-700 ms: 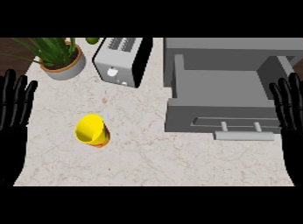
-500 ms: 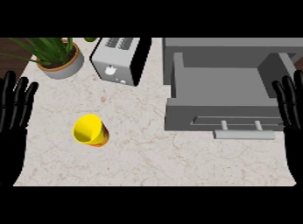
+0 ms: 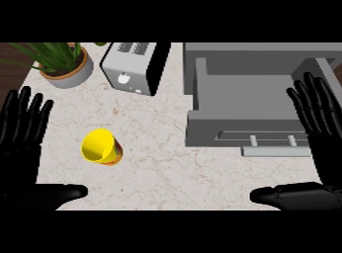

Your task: Pick up the cup, place it into the drawer and close the drawer

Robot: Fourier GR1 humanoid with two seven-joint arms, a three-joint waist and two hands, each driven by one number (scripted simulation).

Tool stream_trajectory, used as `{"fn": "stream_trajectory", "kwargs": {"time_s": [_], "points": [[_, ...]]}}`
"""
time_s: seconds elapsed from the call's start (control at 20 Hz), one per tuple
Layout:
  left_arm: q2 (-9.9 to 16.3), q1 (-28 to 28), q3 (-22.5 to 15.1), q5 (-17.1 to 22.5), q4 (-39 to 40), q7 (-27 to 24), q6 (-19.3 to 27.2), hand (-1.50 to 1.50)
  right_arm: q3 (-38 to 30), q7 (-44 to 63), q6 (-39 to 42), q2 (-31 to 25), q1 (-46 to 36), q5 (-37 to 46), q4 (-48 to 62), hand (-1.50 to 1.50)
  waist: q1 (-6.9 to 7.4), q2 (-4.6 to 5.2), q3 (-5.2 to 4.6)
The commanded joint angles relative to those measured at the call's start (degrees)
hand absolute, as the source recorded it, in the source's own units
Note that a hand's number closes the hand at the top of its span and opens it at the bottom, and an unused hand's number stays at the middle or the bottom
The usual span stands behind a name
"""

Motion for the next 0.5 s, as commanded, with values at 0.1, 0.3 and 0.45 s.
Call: {"fn": "stream_trajectory", "kwargs": {"time_s": [0.1, 0.3, 0.45], "points": [[2.4, -2.1, 4.8, 2.3, 10.1, -2.7, -2.2, -1.5, -2.3, -3.0, 3.0, -0.9, -1.1, -1.6, 5.1, -1.5, -0.2, 0.06, 0.02], [2.1, -0.3, 4.8, 1.1, 14.3, -6.3, -3.1, -1.5, -2.8, -3.5, 3.0, -0.6, -6.3, -0.7, 10.6, -1.5, 0.01, 0.06, 0.02], [1.2, -0.4, 4.1, -1.0, 19.9, -9.4, -2.6, -1.5, -6.5, -4.8, 5.2, -2.7, -6.6, -3.5, 11.1, -1.5, -0.11, 0.05, 0.02]]}}
